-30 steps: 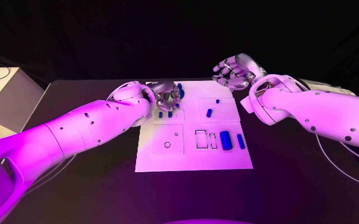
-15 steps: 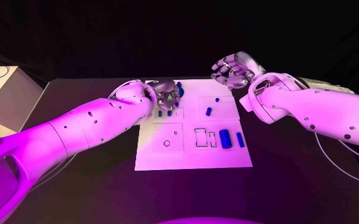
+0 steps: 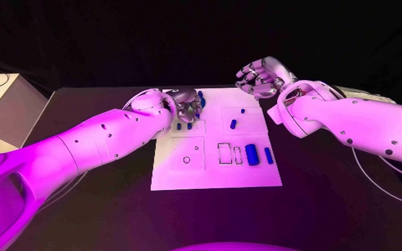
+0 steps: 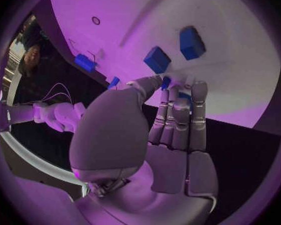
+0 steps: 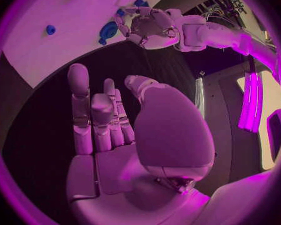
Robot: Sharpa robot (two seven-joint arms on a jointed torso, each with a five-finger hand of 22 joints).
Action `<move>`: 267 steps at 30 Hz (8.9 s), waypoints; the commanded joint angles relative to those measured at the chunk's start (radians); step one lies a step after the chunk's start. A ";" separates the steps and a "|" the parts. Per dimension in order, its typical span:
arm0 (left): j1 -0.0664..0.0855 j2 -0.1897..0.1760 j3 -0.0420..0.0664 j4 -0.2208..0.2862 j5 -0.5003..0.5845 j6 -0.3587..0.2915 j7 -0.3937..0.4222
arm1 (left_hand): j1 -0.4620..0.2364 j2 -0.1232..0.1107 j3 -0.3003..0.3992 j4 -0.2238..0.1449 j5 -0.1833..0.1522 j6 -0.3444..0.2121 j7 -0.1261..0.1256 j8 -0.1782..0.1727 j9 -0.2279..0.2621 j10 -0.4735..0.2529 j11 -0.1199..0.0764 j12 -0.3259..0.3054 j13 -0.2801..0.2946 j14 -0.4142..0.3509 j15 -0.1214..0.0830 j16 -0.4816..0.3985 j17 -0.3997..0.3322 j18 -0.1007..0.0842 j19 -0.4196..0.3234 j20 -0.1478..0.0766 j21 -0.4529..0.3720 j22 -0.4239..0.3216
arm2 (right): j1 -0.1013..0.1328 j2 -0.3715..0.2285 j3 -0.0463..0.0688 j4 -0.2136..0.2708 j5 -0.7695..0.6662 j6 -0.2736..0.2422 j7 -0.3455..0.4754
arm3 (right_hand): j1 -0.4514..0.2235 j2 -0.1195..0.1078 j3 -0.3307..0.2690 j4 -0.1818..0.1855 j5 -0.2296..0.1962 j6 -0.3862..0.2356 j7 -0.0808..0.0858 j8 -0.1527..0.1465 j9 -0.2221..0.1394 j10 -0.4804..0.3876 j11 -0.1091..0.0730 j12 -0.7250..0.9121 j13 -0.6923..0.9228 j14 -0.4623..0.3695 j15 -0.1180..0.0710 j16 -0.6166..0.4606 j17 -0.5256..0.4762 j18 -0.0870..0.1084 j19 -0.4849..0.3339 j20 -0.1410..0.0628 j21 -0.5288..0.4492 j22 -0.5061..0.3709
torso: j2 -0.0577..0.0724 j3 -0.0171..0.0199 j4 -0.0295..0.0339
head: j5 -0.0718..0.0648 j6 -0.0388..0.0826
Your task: Assemble the parts on the task board
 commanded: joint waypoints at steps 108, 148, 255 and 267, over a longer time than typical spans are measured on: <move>-0.007 -0.104 0.022 0.055 0.074 -0.020 0.022 | -0.003 0.055 0.075 -0.105 0.001 0.152 -0.012 -0.056 0.008 0.177 -0.026 -0.150 -0.042 0.151 -0.028 0.100 0.125 -0.048 0.152 -0.023 0.208 0.222 | 0.001 -0.010 0.000 0.005 -0.007 -0.003 0.008 | -0.018 -0.004 0.002 -0.001 0.006 -0.004 0.010 -0.004 0.001 0.011 0.007 -0.042 -0.032 -0.007 0.011 -0.029 -0.013 0.010 -0.001 0.004 -0.044 -0.025 | -0.006 -0.0026 0.0079 | -0.002 -0.003; -0.015 -0.083 0.011 0.049 0.062 -0.003 0.019 | -0.002 0.058 0.071 -0.113 -0.002 0.168 -0.016 -0.058 0.013 0.199 -0.031 -0.158 -0.038 0.155 -0.031 0.102 0.128 -0.050 0.160 -0.026 0.216 0.231 | 0.001 -0.011 0.000 0.006 -0.005 -0.002 0.008 | -0.018 -0.004 0.002 -0.001 0.006 -0.004 0.010 -0.004 0.001 0.012 0.007 -0.044 -0.033 -0.007 0.012 -0.029 -0.012 0.010 -0.001 0.004 -0.040 -0.022 | -0.006 -0.0030 0.0086 | -0.008 -0.009; -0.026 -0.187 0.058 0.037 0.460 -0.207 0.182 | -0.024 0.056 0.095 -0.108 -0.003 0.090 0.018 -0.152 0.004 -0.008 0.011 -0.052 0.028 -0.180 0.000 -0.138 -0.385 0.015 -0.116 -0.001 -0.045 -0.029 | -0.006 -0.015 -0.003 -0.071 -0.247 0.219 -0.023 | 0.091 -0.002 0.018 -0.091 -0.070 0.009 0.004 -0.024 -0.010 0.014 0.011 -0.130 -0.157 0.100 0.014 0.300 0.302 -0.071 0.138 0.006 0.538 0.407 | -0.005 -0.0050 0.0061 | -0.031 0.012; -0.113 -0.343 0.155 0.206 1.129 0.017 0.350 | -0.067 0.071 -0.011 -0.070 -0.006 0.081 0.024 -0.154 0.007 0.013 0.014 -0.044 0.009 -0.212 0.010 -0.214 -0.429 0.014 -0.136 0.011 -0.150 -0.099 | -0.029 0.001 -0.006 -0.141 -0.540 0.306 -0.077 | 0.085 -0.015 0.039 -0.099 -0.077 0.026 -0.010 -0.022 -0.007 0.014 0.004 -0.146 -0.177 0.101 0.009 0.307 0.300 -0.076 0.140 -0.001 0.573 0.437 | -0.006 -0.0071 0.0121 | -0.082 0.029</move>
